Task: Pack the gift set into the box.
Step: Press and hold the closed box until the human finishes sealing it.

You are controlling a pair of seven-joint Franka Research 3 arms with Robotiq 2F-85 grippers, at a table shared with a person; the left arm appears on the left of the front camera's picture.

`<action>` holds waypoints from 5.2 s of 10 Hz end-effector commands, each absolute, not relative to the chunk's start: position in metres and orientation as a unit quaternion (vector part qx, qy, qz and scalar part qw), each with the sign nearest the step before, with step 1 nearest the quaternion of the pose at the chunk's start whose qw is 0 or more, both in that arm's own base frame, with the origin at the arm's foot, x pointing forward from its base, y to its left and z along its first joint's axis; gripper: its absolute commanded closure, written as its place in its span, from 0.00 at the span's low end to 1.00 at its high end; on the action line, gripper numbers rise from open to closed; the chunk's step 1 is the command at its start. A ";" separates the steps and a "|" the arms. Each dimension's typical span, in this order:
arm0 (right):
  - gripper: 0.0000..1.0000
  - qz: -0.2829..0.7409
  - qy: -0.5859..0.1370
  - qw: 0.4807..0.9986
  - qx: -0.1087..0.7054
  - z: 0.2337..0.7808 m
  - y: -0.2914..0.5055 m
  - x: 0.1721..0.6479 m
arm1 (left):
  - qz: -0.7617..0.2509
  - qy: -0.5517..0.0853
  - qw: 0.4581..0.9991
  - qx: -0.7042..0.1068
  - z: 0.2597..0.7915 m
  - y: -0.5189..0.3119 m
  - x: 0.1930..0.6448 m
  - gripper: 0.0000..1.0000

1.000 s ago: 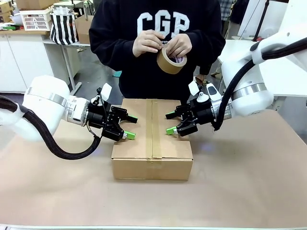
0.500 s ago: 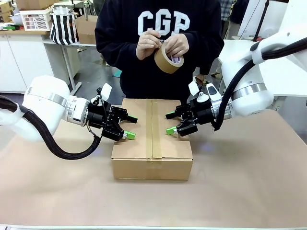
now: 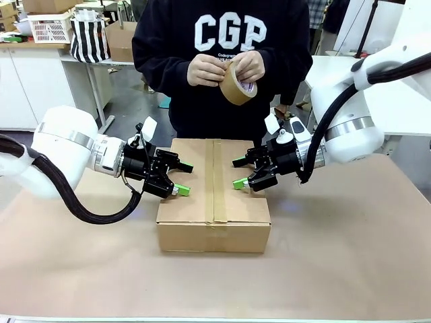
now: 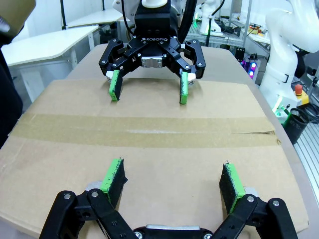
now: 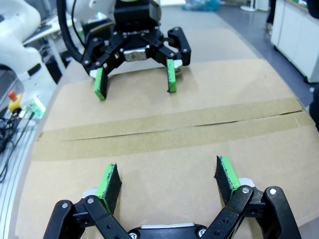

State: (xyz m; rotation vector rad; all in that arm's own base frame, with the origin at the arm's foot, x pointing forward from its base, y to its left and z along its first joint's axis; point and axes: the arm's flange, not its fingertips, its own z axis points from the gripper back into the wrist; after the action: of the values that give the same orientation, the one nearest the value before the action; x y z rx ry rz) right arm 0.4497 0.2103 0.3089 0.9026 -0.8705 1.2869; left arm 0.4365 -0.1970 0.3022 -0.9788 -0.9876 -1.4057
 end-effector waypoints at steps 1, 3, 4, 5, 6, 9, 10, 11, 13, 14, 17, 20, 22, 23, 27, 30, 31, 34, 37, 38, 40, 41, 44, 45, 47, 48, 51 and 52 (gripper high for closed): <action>0.00 0.561 -0.379 0.623 0.391 0.308 0.210 0.450 | -0.591 -0.416 0.550 -0.418 0.300 -0.196 0.436 0.00; 0.00 0.561 -0.379 0.623 0.391 0.308 0.210 0.450 | -0.591 -0.416 0.550 -0.418 0.300 -0.196 0.436 0.00; 0.00 0.561 -0.379 0.623 0.391 0.308 0.210 0.450 | -0.591 -0.416 0.550 -0.418 0.300 -0.196 0.436 0.00; 0.00 0.561 -0.379 0.623 0.391 0.308 0.210 0.450 | -0.591 -0.416 0.550 -0.418 0.300 -0.196 0.436 0.00; 0.00 0.561 -0.379 0.623 0.391 0.308 0.210 0.450 | -0.591 -0.416 0.550 -0.418 0.300 -0.196 0.436 0.00; 0.00 0.561 -0.379 0.623 0.391 0.308 0.210 0.450 | -0.591 -0.416 0.550 -0.418 0.300 -0.196 0.436 0.00; 0.00 0.561 -0.379 0.623 0.391 0.308 0.210 0.450 | -0.591 -0.416 0.550 -0.418 0.300 -0.196 0.436 0.00; 0.00 0.561 -0.379 0.623 0.391 0.308 0.210 0.450 | -0.591 -0.416 0.550 -0.418 0.300 -0.196 0.436 0.00; 0.00 0.561 -0.379 0.623 0.391 0.308 0.210 0.450 | -0.591 -0.416 0.550 -0.418 0.300 -0.196 0.436 0.00; 0.00 0.561 -0.379 0.623 0.391 0.308 0.210 0.450 | -0.591 -0.416 0.550 -0.418 0.300 -0.196 0.436 0.00; 0.00 0.561 -0.379 0.623 0.391 0.308 0.210 0.450 | -0.591 -0.416 0.550 -0.418 0.300 -0.196 0.436 0.00; 0.00 0.561 -0.379 0.623 0.391 0.308 0.210 0.450 | -0.591 -0.416 0.550 -0.418 0.300 -0.196 0.436 0.00; 0.00 0.561 -0.379 0.623 0.391 0.308 0.210 0.450 | -0.591 -0.416 0.550 -0.418 0.300 -0.196 0.436 0.00; 0.00 0.561 -0.379 0.623 0.391 0.308 0.210 0.450 | -0.591 -0.416 0.550 -0.418 0.300 -0.196 0.436 0.00; 0.00 0.561 -0.379 0.623 0.391 0.308 0.210 0.450 | -0.591 -0.416 0.550 -0.418 0.300 -0.196 0.436 0.00; 0.00 0.561 -0.379 0.623 0.391 0.308 0.210 0.450 | -0.591 -0.416 0.550 -0.418 0.300 -0.196 0.436 0.00; 0.00 0.561 -0.379 0.623 0.391 0.308 0.210 0.450 | -0.591 -0.416 0.550 -0.418 0.300 -0.196 0.436 0.00; 0.00 0.561 -0.379 0.623 0.391 0.308 0.210 0.450 | -0.591 -0.416 0.550 -0.418 0.300 -0.196 0.436 0.00; 0.00 0.561 -0.379 0.623 0.391 0.308 0.210 0.450 | -0.591 -0.416 0.550 -0.418 0.300 -0.196 0.436 0.00; 0.00 0.561 -0.379 0.623 0.391 0.308 0.210 0.450 | -0.591 -0.416 0.550 -0.418 0.300 -0.196 0.436 0.00; 0.00 0.561 -0.379 0.623 0.391 0.308 0.210 0.450 | -0.591 -0.416 0.550 -0.418 0.300 -0.196 0.436 0.00; 0.00 0.561 -0.379 0.623 0.391 0.308 0.210 0.450 | -0.591 -0.416 0.550 -0.418 0.300 -0.196 0.436 0.00; 0.00 0.561 -0.379 0.623 0.391 0.308 0.210 0.450 | -0.591 -0.416 0.550 -0.418 0.300 -0.196 0.436 0.00; 0.00 0.561 -0.379 0.623 0.391 0.308 0.210 0.450 | -0.591 -0.416 0.550 -0.418 0.300 -0.196 0.436 0.00; 0.00 0.561 -0.379 0.623 0.391 0.308 0.210 0.450 | -0.591 -0.416 0.550 -0.418 0.300 -0.196 0.436 0.00; 0.00 0.561 -0.379 0.623 0.391 0.308 0.210 0.450 | -0.591 -0.416 0.550 -0.418 0.300 -0.196 0.436 0.00; 0.00 0.561 -0.379 0.623 0.391 0.308 0.210 0.450 | -0.591 -0.416 0.550 -0.418 0.300 -0.196 0.436 0.00; 0.00 0.561 -0.379 0.623 0.391 0.308 0.210 0.450 | -0.591 -0.416 0.550 -0.418 0.300 -0.196 0.436 0.00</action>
State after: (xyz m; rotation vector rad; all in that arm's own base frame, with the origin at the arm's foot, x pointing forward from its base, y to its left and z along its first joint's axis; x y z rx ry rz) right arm 0.4497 0.2103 0.3090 0.9028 -0.8706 1.2870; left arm 0.4365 -0.1971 0.3022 -0.9797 -0.9877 -1.4058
